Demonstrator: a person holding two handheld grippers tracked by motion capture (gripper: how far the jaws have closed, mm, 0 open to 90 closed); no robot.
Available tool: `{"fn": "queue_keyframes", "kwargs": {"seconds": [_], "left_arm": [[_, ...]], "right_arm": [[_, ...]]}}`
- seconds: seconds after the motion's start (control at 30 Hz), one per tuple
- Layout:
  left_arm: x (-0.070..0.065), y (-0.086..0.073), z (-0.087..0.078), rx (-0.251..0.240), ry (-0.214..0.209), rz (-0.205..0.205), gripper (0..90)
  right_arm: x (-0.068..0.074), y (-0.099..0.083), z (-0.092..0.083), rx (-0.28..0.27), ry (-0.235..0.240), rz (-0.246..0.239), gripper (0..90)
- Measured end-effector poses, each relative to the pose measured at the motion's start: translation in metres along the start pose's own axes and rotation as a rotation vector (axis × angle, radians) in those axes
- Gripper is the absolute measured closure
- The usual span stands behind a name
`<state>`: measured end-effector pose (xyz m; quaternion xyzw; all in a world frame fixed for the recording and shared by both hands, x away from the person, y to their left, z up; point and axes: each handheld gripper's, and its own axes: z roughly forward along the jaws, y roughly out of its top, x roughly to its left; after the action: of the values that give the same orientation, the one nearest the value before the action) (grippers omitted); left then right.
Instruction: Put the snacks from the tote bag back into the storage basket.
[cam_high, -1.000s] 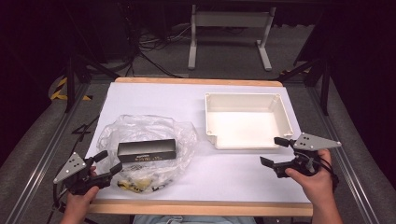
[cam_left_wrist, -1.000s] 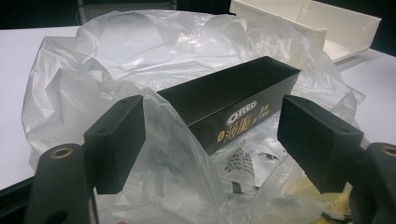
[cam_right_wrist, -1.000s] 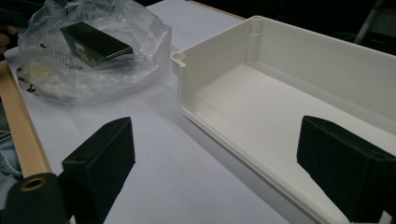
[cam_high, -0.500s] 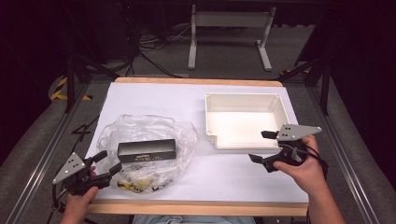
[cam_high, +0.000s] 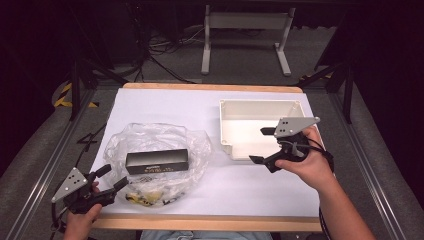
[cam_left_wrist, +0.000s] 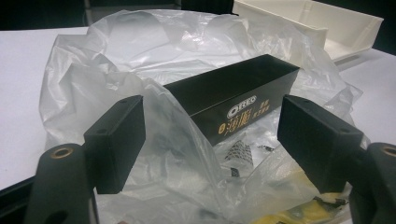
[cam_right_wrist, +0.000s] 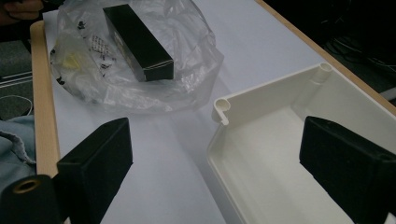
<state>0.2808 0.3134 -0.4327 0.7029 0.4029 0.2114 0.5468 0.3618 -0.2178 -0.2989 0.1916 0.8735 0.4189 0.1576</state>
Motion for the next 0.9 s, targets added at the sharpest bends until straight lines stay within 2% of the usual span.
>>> {"fn": "queue_keyframes", "kwargs": {"seconds": [0.13, 0.23, 0.43, 0.7, 0.77, 0.9], "left_arm": [[0.001, -0.001, -0.001, -0.001, 0.001, 0.000, 24.4], [0.001, 0.000, -0.002, 0.002, 0.002, 0.000, 24.4], [0.001, 0.000, -0.001, -0.007, 0.000, -0.002, 24.4], [0.002, 0.000, -0.002, -0.001, -0.002, 0.001, 24.4], [0.002, 0.000, -0.002, 0.000, -0.002, 0.001, 24.4], [0.002, 0.000, -0.002, 0.000, -0.003, 0.001, 24.4]], "right_arm": [[-0.002, 0.012, 0.009, 0.031, 0.035, -0.017, 13.2], [-0.002, 0.023, 0.019, 0.075, 0.083, -0.046, 14.3], [-0.001, 0.046, 0.036, 0.086, 0.118, -0.094, 11.8], [0.002, 0.065, 0.052, 0.102, 0.126, -0.143, 8.4], [0.004, 0.074, 0.060, 0.101, 0.151, -0.159, 3.5], [0.008, 0.082, 0.068, 0.107, 0.187, -0.188, 2.9]]}}
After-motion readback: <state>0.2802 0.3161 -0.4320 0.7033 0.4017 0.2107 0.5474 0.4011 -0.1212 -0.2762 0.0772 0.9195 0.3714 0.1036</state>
